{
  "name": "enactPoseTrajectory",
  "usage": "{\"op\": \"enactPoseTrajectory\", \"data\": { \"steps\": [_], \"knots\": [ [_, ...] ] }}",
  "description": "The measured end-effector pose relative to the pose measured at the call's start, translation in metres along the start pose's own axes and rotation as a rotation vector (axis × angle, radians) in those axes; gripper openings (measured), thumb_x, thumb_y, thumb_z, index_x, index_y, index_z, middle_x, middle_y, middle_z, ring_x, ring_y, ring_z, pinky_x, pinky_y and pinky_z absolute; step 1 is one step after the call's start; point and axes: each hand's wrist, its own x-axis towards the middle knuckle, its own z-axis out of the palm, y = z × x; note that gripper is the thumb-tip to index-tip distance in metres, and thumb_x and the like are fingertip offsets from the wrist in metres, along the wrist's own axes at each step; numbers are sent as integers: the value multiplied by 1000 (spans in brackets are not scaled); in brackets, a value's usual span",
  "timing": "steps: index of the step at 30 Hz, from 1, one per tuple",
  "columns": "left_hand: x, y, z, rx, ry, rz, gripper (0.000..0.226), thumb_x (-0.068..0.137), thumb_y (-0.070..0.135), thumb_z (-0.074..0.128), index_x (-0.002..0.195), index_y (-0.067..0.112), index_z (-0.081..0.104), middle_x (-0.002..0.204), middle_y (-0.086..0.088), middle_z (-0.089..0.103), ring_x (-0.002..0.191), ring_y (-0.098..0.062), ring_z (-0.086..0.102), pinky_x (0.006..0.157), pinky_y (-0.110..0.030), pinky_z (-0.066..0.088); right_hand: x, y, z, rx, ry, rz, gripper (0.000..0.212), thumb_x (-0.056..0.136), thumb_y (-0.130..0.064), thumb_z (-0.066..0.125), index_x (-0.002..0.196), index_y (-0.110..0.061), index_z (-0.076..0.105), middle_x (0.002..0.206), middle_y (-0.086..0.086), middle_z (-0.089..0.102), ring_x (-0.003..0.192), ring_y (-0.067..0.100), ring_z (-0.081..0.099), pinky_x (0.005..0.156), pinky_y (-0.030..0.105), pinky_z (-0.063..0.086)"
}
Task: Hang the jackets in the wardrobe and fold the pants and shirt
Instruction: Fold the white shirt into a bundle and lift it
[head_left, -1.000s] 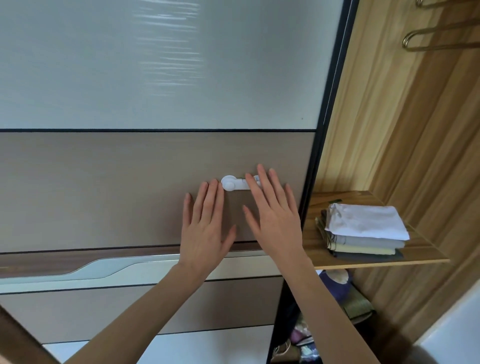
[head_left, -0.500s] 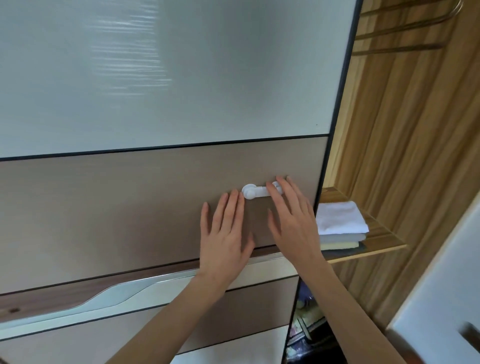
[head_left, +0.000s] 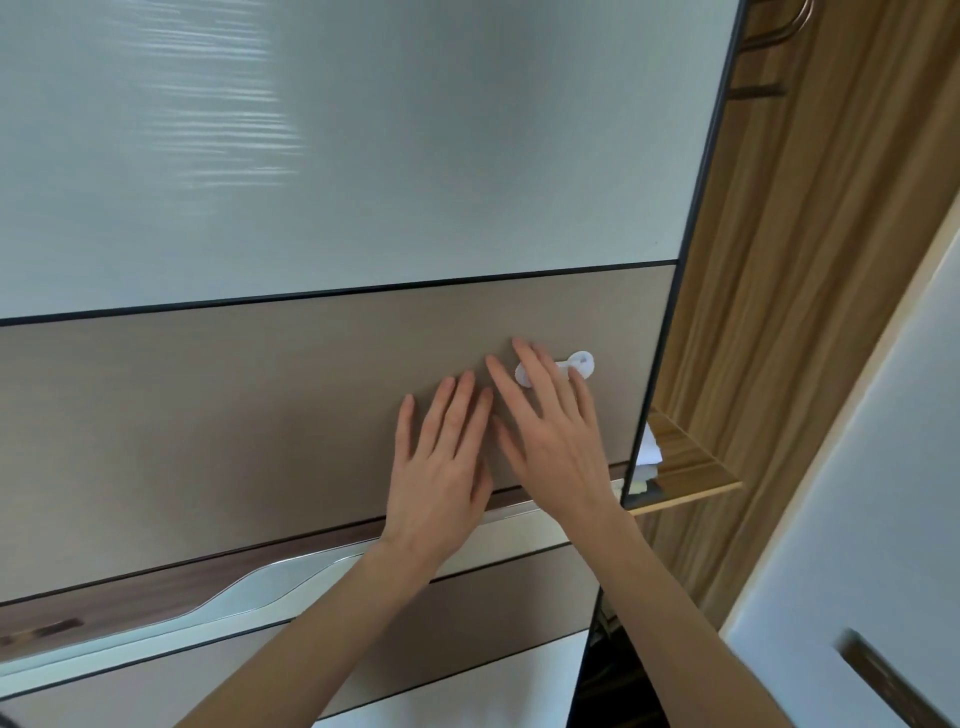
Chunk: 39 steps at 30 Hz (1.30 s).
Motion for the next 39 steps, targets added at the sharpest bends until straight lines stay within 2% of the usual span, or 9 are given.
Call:
{"op": "enactPoseTrajectory", "data": {
  "steps": [2, 4, 13, 17, 19, 21, 25, 33, 39],
  "knots": [
    [3, 4, 4, 13, 16, -7, 83, 94, 23, 65, 166, 12, 25, 175, -8, 12, 162, -26, 10, 128, -61, 9, -6, 14, 3, -43, -53, 5, 64, 110, -46, 43, 166, -25, 22, 175, 4, 13, 162, 25, 10, 129, 53, 18],
    [5, 7, 8, 32, 27, -20, 83, 96, 25, 63, 166, 13, 22, 176, -8, 9, 162, -27, 9, 128, -62, 8, -12, 32, 6, -79, -67, 20, 68, 110, -53, 38, 168, -25, 15, 176, 3, 6, 162, 27, 4, 128, 55, 19],
    [-1, 14, 35, 102, 20, 47, 76, 100, 29, 52, 167, 14, 19, 176, -8, 10, 162, -27, 12, 129, -59, 9, -27, 107, 6, -162, -89, 103, 72, 108, -59, 34, 168, -23, 14, 176, 5, 7, 162, 31, 3, 128, 58, 16],
    [0, 27, 45, 89, 21, 43, 76, 100, 29, 52, 167, 14, 19, 176, -7, 11, 162, -26, 12, 129, -59, 9, -31, 113, 2, -175, 1, 193, 72, 109, -55, 40, 167, -19, 17, 175, 9, 9, 162, 31, 4, 129, 56, 14],
    [2, 34, 50, 75, 22, 41, 76, 100, 30, 52, 167, 14, 19, 176, -8, 10, 162, -27, 12, 129, -59, 9, -32, 107, 3, -133, 14, 141, 70, 110, -55, 40, 167, -23, 18, 175, 7, 9, 162, 31, 5, 128, 56, 17],
    [5, 40, 53, 72, 32, 22, 76, 101, 32, 52, 167, 14, 19, 176, -9, 10, 162, -28, 12, 128, -61, 8, -33, 104, 5, -87, -40, 109, 69, 110, -56, 38, 167, -27, 15, 176, 4, 7, 162, 29, 4, 127, 57, 18],
    [9, 46, 58, 84, 52, -39, 73, 103, 35, 47, 167, 15, 19, 176, -9, 10, 162, -30, 11, 128, -62, 8, -37, 118, 3, -47, -107, 211, 70, 109, -58, 36, 168, -31, 10, 176, 1, 0, 162, 27, 1, 128, 54, 18],
    [26, 65, 69, 82, 22, 25, 71, 104, 33, 44, 168, 17, 16, 176, -2, 9, 162, -20, 11, 129, -57, 9, -42, 155, -10, -27, -198, 269, 75, 108, -63, 32, 167, -31, -1, 176, -1, -9, 162, 24, -5, 130, 52, 16],
    [36, 77, 70, 82, -10, 73, 74, 103, 31, 46, 168, 17, 12, 176, 0, 5, 162, -17, 8, 130, -55, 7, -43, 167, -20, -28, -242, 309, 76, 108, -62, 34, 168, -28, 0, 176, 1, -7, 162, 24, -2, 130, 49, 15]
  ]
}}
